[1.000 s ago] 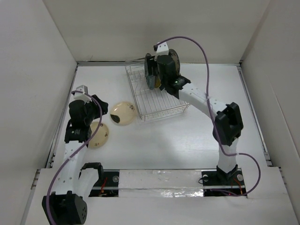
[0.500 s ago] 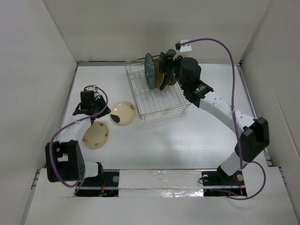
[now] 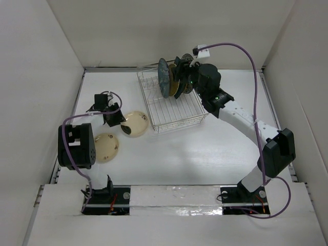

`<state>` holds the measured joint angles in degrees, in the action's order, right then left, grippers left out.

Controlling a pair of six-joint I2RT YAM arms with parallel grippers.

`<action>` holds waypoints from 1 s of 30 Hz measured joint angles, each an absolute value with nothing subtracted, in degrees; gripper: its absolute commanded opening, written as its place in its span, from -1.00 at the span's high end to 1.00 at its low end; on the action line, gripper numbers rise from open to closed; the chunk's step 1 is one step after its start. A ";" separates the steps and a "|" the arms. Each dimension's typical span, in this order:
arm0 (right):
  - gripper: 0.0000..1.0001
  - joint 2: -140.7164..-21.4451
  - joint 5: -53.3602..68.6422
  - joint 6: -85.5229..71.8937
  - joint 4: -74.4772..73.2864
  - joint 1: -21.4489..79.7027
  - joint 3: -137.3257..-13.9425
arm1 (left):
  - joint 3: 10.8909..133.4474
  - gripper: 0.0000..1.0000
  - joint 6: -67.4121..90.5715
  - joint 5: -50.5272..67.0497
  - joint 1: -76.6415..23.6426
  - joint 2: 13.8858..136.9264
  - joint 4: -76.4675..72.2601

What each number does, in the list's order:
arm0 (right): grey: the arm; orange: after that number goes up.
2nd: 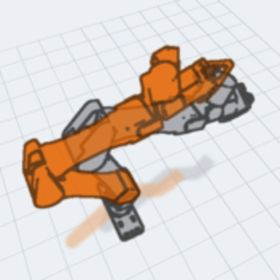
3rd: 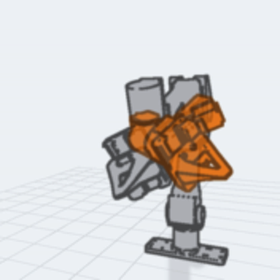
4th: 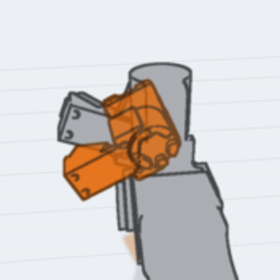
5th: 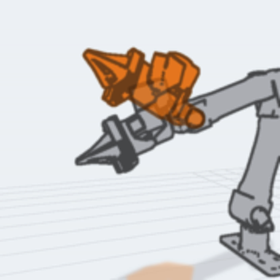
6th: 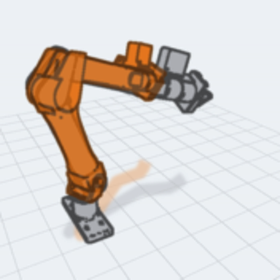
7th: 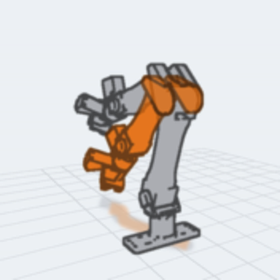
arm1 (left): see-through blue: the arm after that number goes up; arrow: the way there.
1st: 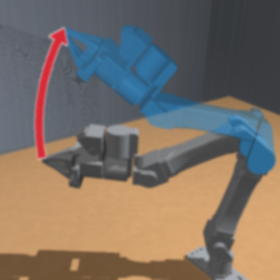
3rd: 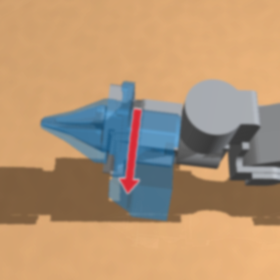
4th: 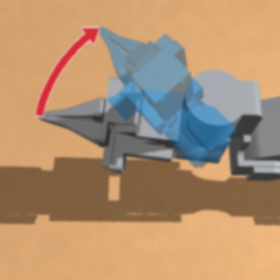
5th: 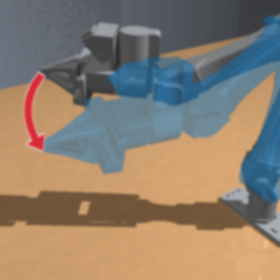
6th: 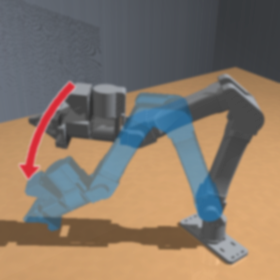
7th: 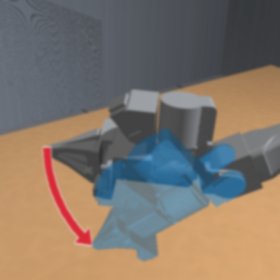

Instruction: Load the plates into the dish rack

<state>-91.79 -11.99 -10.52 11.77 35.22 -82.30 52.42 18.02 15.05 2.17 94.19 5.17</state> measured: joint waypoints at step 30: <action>0.04 -92.38 1.85 -10.41 10.96 34.72 -83.40 | 51.37 1.00 14.79 -4.12 1.96 58.00 7.16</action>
